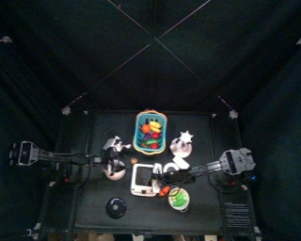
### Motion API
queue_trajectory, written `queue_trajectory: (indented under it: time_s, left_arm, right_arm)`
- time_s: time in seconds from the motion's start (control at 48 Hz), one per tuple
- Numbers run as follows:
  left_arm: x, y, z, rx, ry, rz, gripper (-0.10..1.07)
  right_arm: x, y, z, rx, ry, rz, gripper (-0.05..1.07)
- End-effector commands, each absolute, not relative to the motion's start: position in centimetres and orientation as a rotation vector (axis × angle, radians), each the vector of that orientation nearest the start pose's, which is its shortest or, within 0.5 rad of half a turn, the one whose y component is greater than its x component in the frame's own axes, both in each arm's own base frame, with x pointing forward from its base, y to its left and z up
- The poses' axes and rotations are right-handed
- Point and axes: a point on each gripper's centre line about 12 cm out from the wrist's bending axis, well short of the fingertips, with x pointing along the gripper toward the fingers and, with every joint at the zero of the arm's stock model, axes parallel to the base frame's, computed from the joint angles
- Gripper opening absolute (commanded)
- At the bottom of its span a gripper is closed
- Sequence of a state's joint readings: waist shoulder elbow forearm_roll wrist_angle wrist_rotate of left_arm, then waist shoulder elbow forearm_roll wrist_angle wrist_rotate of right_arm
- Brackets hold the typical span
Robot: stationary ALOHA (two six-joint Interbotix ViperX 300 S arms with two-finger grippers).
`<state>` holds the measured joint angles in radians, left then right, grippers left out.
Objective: Place starfruit top into pot
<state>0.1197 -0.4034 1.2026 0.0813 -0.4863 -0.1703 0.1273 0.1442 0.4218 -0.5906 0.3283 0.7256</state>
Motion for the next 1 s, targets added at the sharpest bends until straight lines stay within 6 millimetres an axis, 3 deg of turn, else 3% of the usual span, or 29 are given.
queue_trajectory:
  time_s: [0.0,0.125,0.25,0.542,0.771,0.979]
  left_arm:
    - [26.0,2.7,17.9,-0.121,0.292,0.095,0.93]
    - [26.0,2.6,17.9,-0.124,0.292,0.095,0.93]
    - [26.0,2.6,17.9,-0.125,0.292,0.095,0.93]
    - [26.0,2.7,17.9,-0.124,0.294,0.097,0.93]
    - [26.0,2.7,17.9,-0.122,0.292,0.096,0.93]
    - [26.0,2.7,17.8,-0.124,0.298,0.097,0.93]
  right_arm:
    - [42.9,3.4,19.4,0.034,0.768,-0.115,0.66]
    - [41.4,3.5,20.7,0.056,0.773,-0.13,0.66]
    - [38.7,5.0,21.9,0.099,0.785,-0.111,0.66]
    - [31.5,10.4,20.3,0.323,0.963,-0.025,0.66]
    - [30.2,11.6,18.2,0.353,1.071,-0.032,0.66]
    - [29.7,11.2,16.9,0.323,1.161,-0.084,0.67]
